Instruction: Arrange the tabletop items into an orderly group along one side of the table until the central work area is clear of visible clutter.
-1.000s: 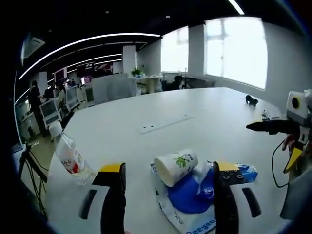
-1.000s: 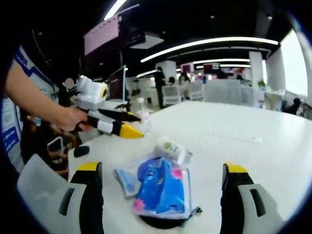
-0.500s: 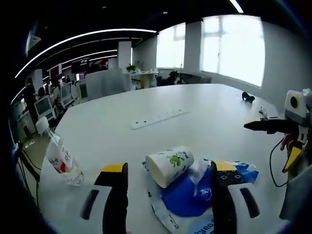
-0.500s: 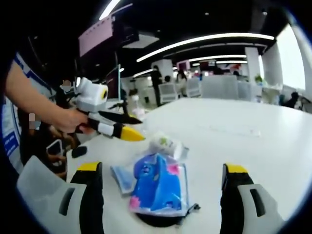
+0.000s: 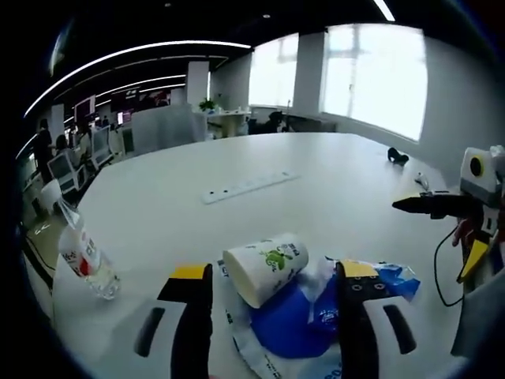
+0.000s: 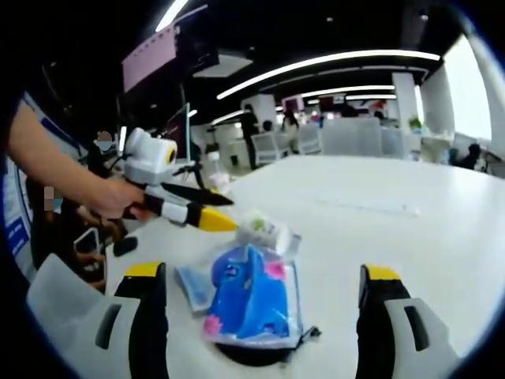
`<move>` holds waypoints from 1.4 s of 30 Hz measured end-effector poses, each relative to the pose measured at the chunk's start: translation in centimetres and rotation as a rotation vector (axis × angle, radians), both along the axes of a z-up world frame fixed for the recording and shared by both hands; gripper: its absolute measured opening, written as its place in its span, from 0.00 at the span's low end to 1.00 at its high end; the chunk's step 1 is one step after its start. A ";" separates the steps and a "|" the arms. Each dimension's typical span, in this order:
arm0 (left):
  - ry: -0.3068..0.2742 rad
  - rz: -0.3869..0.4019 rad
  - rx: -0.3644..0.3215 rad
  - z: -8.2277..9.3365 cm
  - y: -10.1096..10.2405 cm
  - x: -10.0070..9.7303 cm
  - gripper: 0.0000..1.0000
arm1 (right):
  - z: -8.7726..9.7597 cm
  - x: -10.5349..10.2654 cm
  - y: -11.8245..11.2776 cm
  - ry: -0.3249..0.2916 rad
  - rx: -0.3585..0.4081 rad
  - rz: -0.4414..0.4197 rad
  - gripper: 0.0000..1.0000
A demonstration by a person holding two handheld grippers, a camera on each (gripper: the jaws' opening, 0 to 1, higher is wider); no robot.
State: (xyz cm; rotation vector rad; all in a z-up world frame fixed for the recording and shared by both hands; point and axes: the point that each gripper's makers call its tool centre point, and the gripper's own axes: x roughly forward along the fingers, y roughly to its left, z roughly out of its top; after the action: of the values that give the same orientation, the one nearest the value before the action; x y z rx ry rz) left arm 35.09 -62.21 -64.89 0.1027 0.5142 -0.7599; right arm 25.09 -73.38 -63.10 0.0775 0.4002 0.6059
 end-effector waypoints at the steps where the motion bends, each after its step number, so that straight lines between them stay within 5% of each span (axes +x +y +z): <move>1: 0.004 -0.004 -0.002 -0.2 -0.2 0.0 0.61 | -0.1 0.0 0.0 0.002 0.000 -0.001 0.99; 42: 0.081 -0.004 -0.026 -2.0 -0.9 0.6 0.49 | -1.1 0.8 -1.7 0.035 0.031 -0.057 0.99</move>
State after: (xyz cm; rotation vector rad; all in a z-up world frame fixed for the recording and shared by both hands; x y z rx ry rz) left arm 35.64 -63.07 -66.90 0.0493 0.5810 -0.7768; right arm 25.88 -75.07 -64.21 0.1285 0.4208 0.5547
